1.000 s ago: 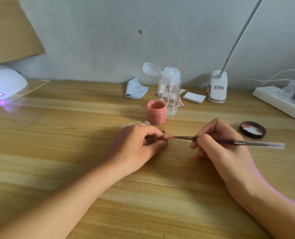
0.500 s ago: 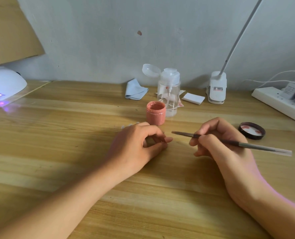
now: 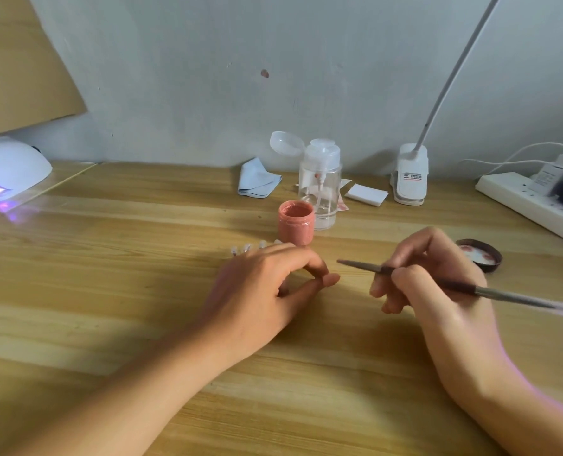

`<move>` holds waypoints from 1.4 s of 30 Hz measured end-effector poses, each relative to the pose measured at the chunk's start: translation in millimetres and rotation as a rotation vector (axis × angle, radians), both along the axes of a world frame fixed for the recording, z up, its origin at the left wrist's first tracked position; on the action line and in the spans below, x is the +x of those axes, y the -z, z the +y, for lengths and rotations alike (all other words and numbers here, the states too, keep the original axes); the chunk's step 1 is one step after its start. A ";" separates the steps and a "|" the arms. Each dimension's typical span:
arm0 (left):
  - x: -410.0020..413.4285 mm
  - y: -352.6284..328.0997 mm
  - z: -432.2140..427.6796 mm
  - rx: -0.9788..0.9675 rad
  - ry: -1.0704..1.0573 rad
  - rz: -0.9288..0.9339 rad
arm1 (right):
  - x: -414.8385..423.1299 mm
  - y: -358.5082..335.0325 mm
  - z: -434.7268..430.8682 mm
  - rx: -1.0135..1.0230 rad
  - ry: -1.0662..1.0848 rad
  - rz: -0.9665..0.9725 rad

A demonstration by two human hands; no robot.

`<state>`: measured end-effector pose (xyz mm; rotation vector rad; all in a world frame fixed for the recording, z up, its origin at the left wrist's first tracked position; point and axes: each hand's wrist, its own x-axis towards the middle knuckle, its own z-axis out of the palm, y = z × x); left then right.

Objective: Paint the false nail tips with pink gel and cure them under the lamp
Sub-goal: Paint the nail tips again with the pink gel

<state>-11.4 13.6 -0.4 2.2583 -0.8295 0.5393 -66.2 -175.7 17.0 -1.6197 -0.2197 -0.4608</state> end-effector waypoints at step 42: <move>10.9 8.3 2.1 0.005 -0.044 0.168 | 8.1 4.7 0.2 -0.011 0.037 0.222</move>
